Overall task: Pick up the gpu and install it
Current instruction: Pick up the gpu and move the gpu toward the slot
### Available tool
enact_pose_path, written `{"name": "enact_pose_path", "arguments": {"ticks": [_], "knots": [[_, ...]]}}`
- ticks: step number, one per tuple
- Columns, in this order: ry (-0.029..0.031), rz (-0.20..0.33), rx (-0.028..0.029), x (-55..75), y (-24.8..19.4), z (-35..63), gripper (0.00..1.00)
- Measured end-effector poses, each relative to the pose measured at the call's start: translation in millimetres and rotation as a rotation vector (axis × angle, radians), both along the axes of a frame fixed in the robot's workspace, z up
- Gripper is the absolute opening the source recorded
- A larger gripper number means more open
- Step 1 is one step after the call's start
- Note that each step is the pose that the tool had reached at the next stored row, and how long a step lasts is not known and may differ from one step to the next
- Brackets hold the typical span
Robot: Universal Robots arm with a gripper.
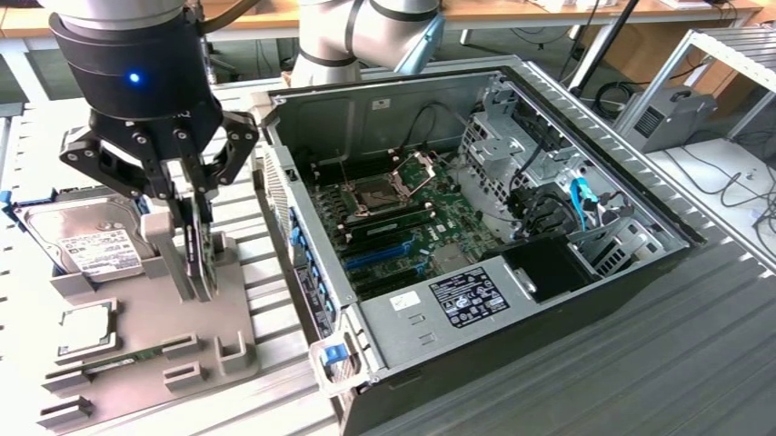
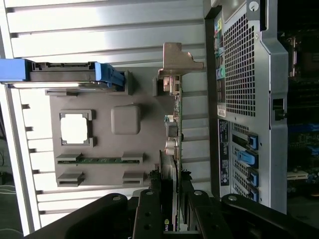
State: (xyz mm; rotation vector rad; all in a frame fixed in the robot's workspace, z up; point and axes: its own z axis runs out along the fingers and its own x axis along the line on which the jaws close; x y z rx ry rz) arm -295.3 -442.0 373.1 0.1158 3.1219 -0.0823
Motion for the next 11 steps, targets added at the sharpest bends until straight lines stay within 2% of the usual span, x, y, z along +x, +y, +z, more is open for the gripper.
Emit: {"name": "enact_pose_path", "arguments": {"ticks": [11], "knots": [[0.0000, 0.000, 0.0000, 0.0, 0.0, 4.1, 0.26]]}}
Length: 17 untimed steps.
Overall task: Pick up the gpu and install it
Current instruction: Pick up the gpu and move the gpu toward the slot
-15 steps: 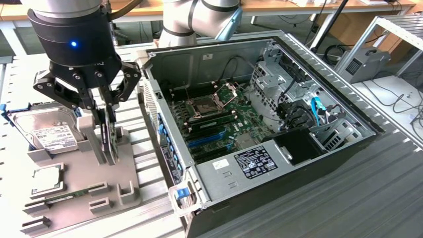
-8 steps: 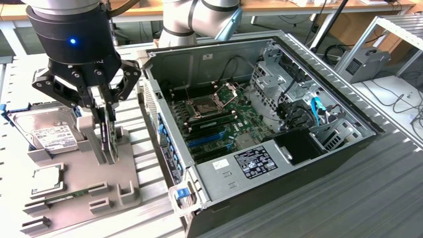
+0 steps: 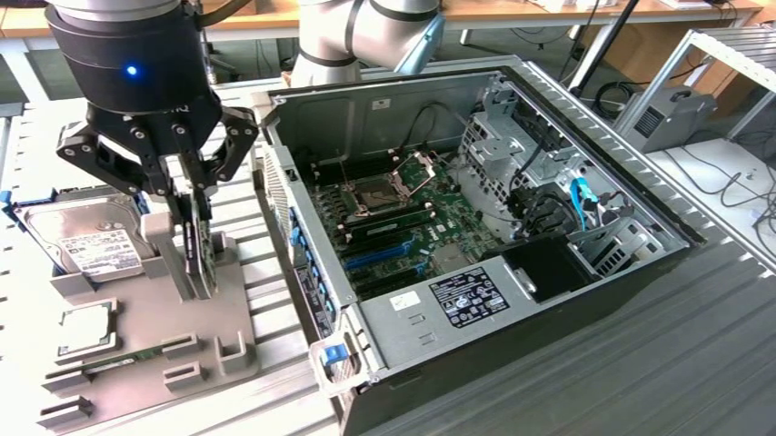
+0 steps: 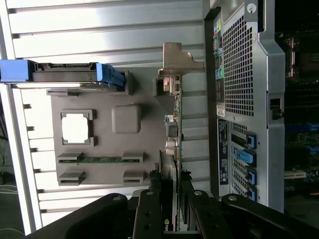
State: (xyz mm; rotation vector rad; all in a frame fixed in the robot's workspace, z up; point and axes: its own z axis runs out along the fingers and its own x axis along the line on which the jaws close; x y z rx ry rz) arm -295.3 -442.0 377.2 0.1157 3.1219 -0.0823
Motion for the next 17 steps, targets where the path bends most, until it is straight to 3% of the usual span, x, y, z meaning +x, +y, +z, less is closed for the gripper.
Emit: {"name": "enact_pose_path", "arguments": {"ticks": [17], "knots": [[0.0000, 0.000, 0.0000, 0.0, 0.0, 6.2, 0.26]]}}
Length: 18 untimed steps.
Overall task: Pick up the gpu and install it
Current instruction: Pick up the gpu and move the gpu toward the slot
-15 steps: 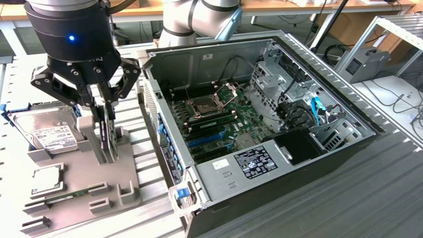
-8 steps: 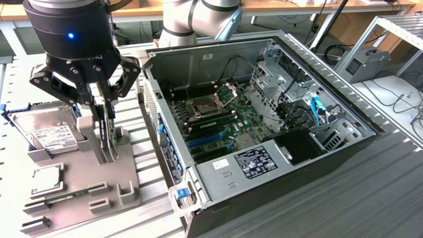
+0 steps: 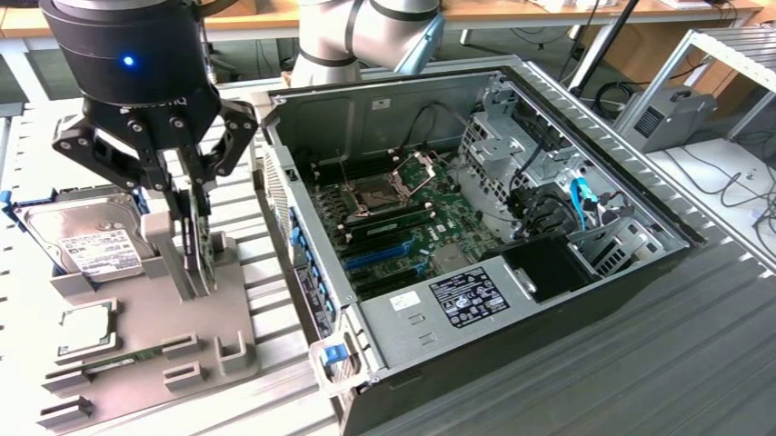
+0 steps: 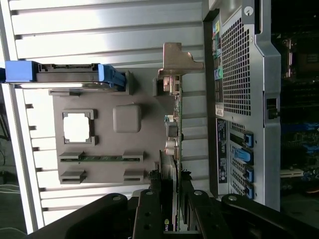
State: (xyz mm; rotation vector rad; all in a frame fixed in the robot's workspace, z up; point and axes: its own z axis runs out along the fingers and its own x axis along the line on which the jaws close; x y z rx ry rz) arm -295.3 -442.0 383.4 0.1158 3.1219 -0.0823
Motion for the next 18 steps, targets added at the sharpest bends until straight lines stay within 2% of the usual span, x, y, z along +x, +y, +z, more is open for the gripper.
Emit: {"name": "enact_pose_path", "arguments": {"ticks": [18], "knots": [[0.0000, 0.000, 0.0000, 0.0, 0.0, 5.7, 0.26]]}}
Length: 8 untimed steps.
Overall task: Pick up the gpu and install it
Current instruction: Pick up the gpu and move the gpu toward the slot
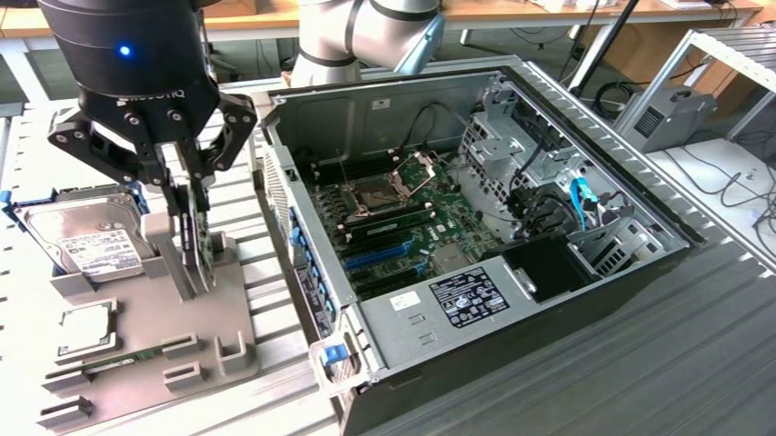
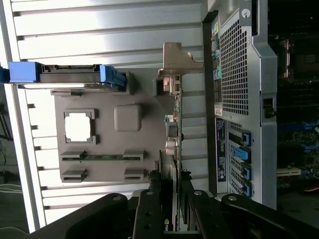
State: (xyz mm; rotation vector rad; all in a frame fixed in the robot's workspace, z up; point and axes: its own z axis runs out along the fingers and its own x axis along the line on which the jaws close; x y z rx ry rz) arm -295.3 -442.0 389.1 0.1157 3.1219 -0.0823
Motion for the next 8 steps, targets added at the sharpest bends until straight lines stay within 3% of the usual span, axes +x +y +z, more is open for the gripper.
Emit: {"name": "enact_pose_path", "arguments": {"ticks": [8], "knots": [[-0.0001, 0.000, 0.0001, 0.0, 0.0, 1.8, 0.26]]}}
